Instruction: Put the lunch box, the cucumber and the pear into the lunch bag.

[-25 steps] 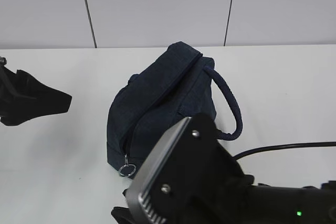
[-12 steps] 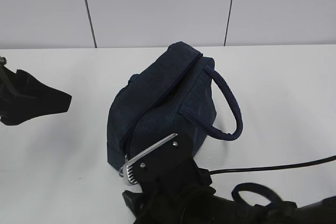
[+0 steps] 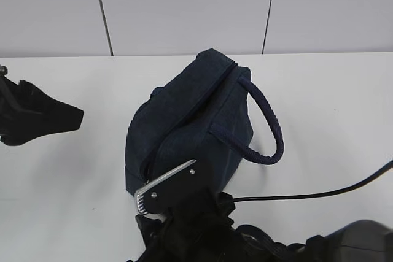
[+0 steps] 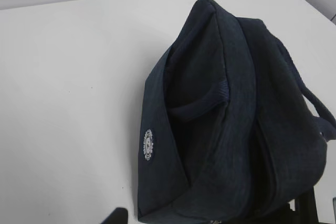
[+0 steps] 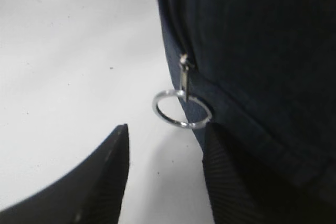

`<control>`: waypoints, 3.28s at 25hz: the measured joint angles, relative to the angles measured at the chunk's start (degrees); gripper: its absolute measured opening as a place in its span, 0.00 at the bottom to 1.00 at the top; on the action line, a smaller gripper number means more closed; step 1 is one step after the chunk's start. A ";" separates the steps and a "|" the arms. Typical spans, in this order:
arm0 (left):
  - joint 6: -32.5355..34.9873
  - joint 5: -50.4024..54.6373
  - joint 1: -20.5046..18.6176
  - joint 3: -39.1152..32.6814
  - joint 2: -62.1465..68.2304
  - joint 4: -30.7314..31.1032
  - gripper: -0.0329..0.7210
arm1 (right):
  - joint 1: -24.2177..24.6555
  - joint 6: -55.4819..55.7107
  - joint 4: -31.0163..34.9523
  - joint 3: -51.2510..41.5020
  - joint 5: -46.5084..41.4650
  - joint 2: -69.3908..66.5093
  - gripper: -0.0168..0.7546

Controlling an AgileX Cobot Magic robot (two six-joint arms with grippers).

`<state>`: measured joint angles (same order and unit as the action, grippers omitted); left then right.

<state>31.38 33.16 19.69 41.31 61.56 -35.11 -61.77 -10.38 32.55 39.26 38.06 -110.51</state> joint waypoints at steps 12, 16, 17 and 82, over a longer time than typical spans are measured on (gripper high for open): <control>0.00 -0.07 0.00 0.00 0.00 -1.50 0.50 | 0.00 -2.87 2.00 1.12 0.55 -0.09 0.53; 0.00 -0.07 0.00 0.00 0.00 -1.57 0.50 | 0.00 -2.99 2.00 1.75 0.63 -0.91 0.53; 0.00 -0.07 0.00 0.00 0.00 -1.59 0.50 | 0.00 -2.99 1.60 2.17 0.63 -1.59 0.55; 0.00 -0.13 0.00 0.00 0.00 -2.39 0.50 | 0.00 -21.45 18.48 4.41 -17.00 8.44 0.02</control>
<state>31.38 33.03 19.69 41.31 61.56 -37.50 -61.77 -31.83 51.03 43.66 21.06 -102.07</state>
